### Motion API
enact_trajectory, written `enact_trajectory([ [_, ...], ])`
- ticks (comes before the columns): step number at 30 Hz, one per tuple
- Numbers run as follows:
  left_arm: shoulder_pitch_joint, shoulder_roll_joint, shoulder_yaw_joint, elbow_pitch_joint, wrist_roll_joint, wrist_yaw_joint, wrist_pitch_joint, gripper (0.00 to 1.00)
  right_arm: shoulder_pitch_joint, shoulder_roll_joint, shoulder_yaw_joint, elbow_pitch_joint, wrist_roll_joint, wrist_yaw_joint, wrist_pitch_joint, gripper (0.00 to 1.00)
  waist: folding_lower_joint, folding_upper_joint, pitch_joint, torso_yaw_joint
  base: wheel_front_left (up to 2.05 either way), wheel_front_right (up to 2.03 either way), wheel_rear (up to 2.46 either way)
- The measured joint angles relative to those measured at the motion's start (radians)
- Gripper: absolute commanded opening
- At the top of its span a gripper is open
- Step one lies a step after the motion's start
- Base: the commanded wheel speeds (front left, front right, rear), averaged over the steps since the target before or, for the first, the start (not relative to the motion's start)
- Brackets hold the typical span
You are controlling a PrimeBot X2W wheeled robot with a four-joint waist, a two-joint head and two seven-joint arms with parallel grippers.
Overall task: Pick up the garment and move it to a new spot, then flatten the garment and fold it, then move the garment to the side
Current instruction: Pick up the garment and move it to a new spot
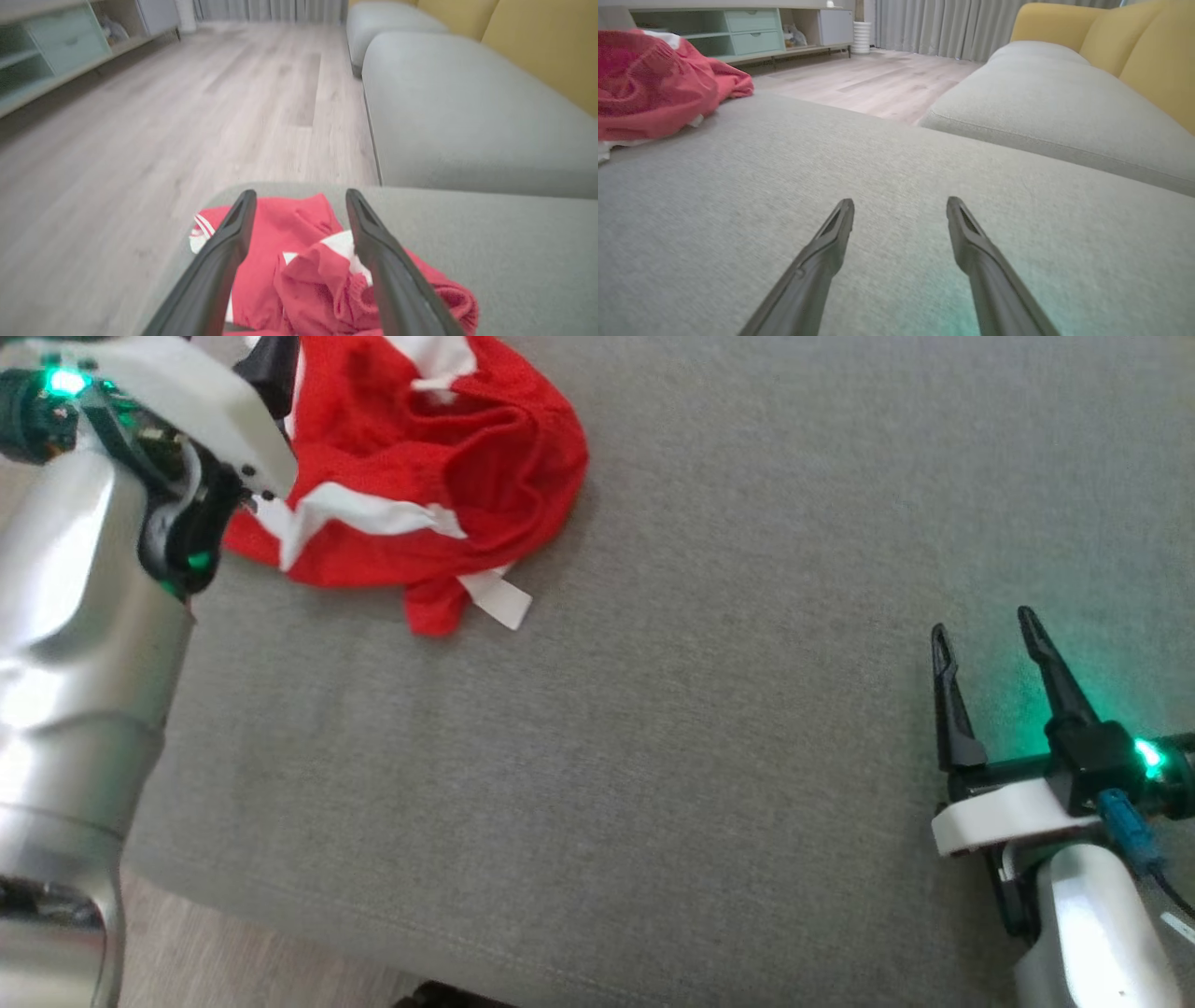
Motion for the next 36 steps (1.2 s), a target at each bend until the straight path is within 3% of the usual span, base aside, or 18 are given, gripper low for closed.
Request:
enact_trajectory([
  [3, -0.045, 0.006, -0.072, 0.068, -0.087, 0.000, 0.110, 1.00, -0.003, -0.001, -0.010, -0.015, -0.021, 0.000, 0.000, 1.00, -0.0001, 0.0000, 0.036, -0.026, 0.00, 0.00, 0.00],
  [7, -0.077, 0.012, -0.139, 0.130, -0.168, 0.000, 0.168, 1.00, -0.014, -0.001, -0.006, -0.049, -0.031, 0.000, 0.000, 1.00, -0.0001, 0.0000, 0.079, -0.054, 0.00, 0.00, 0.00],
  [17, -0.092, 0.040, -0.270, 0.213, -0.287, 0.000, 0.158, 1.00, -0.040, -0.001, 0.000, -0.108, -0.040, 0.000, -0.009, 1.00, -0.0004, 0.0000, 0.153, -0.099, 0.00, 0.00, 0.00],
  [18, -0.092, 0.040, -0.288, 0.209, -0.295, 0.000, 0.156, 0.00, -0.041, -0.001, -0.007, -0.116, -0.040, 0.000, -0.010, 1.00, -0.0004, 0.0000, 0.160, -0.099, 0.00, 0.00, 0.00],
  [22, -0.097, 0.057, -0.372, 0.156, -0.312, 0.000, 0.095, 0.00, -0.045, -0.001, -0.021, -0.129, -0.040, 0.001, -0.010, 1.00, -0.0003, 0.0000, 0.173, -0.095, 0.00, 0.00, 0.00],
  [25, -0.120, 0.092, -0.415, 0.116, -0.325, 0.000, -0.011, 0.00, -0.049, -0.002, -0.021, -0.106, -0.032, 0.001, -0.010, 1.00, -0.0003, 0.0000, 0.156, -0.096, 0.00, 0.00, 0.00],
  [36, -0.279, 0.222, -0.602, -0.100, -0.362, 0.000, -0.124, 0.00, -0.051, -0.002, 0.060, 0.002, 0.196, 0.001, -0.008, 1.00, -0.0005, 0.0001, -0.028, -0.159, 0.00, 0.00, 0.00],
])
